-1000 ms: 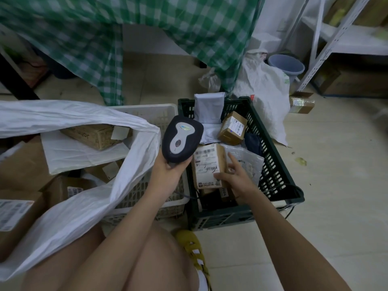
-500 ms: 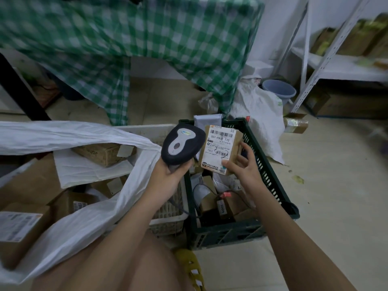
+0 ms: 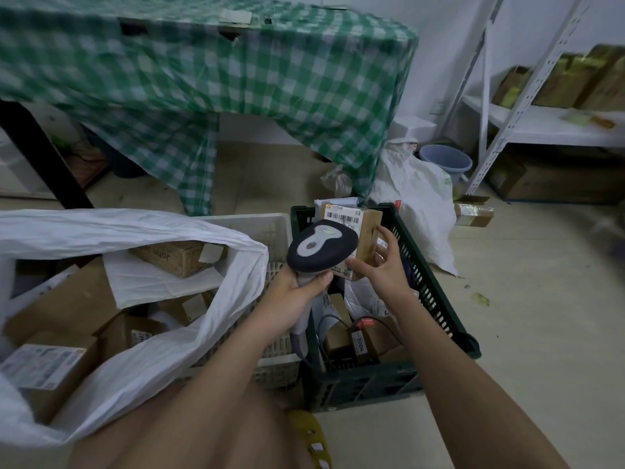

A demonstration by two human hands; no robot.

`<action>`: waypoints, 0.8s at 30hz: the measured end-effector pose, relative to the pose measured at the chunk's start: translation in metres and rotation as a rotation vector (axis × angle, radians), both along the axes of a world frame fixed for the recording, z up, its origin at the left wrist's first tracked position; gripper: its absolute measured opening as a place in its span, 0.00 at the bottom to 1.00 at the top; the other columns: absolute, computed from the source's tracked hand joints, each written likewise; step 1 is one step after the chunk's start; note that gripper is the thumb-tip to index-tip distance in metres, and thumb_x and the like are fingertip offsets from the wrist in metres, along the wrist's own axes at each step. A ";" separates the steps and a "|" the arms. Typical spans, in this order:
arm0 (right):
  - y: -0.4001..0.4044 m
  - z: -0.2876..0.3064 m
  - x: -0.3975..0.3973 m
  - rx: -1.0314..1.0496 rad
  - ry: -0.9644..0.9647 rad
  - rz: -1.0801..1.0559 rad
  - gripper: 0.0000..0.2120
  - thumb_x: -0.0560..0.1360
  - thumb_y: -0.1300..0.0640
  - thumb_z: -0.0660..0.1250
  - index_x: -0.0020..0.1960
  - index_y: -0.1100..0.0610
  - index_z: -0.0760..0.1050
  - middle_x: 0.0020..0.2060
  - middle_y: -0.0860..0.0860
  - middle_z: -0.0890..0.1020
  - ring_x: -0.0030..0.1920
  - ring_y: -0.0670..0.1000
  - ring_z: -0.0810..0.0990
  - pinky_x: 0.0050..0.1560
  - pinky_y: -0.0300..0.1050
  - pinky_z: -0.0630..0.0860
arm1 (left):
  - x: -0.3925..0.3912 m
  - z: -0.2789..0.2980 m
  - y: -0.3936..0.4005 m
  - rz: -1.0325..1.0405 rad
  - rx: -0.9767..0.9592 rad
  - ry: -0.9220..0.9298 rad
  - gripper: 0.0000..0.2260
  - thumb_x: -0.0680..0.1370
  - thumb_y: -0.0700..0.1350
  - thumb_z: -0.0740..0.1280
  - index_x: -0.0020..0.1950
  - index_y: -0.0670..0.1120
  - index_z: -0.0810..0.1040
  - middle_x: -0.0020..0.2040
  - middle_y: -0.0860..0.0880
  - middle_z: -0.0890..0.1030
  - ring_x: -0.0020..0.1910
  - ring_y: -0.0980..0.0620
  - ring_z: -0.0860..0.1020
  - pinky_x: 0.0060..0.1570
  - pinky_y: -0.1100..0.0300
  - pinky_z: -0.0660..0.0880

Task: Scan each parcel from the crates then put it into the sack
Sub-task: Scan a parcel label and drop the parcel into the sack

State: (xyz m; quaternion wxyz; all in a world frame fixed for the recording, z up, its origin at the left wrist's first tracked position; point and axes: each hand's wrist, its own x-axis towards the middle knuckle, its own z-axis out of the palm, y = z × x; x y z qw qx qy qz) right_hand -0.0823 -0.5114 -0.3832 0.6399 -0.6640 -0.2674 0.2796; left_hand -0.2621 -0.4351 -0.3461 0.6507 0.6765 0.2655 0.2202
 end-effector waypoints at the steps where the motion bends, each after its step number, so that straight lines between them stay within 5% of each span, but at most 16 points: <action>1: 0.000 -0.001 -0.001 -0.002 0.006 0.001 0.39 0.70 0.67 0.73 0.74 0.51 0.57 0.54 0.43 0.75 0.53 0.42 0.77 0.38 0.33 0.78 | 0.000 0.000 0.000 0.006 -0.010 -0.003 0.12 0.77 0.44 0.68 0.60 0.50 0.75 0.43 0.60 0.80 0.46 0.58 0.78 0.49 0.69 0.74; 9: 0.003 -0.011 0.002 -0.037 -0.014 -0.012 0.41 0.69 0.66 0.75 0.74 0.50 0.57 0.56 0.48 0.75 0.54 0.44 0.77 0.38 0.32 0.78 | 0.000 -0.005 0.008 0.069 -0.005 0.011 0.15 0.78 0.40 0.66 0.62 0.32 0.73 0.55 0.34 0.78 0.37 0.62 0.77 0.38 0.73 0.73; 14: 0.003 -0.013 0.005 -0.045 -0.017 -0.027 0.41 0.69 0.66 0.75 0.74 0.50 0.57 0.57 0.48 0.75 0.53 0.41 0.77 0.40 0.32 0.78 | -0.001 -0.006 0.007 0.047 -0.032 0.015 0.13 0.78 0.39 0.66 0.60 0.35 0.74 0.38 0.52 0.78 0.34 0.64 0.77 0.36 0.72 0.73; 24: 0.001 -0.013 0.007 -0.039 -0.014 -0.033 0.41 0.69 0.68 0.74 0.74 0.51 0.57 0.54 0.45 0.76 0.52 0.41 0.77 0.38 0.31 0.77 | 0.000 -0.007 0.006 0.054 -0.018 0.053 0.07 0.78 0.42 0.66 0.54 0.41 0.74 0.37 0.54 0.78 0.32 0.64 0.77 0.35 0.72 0.72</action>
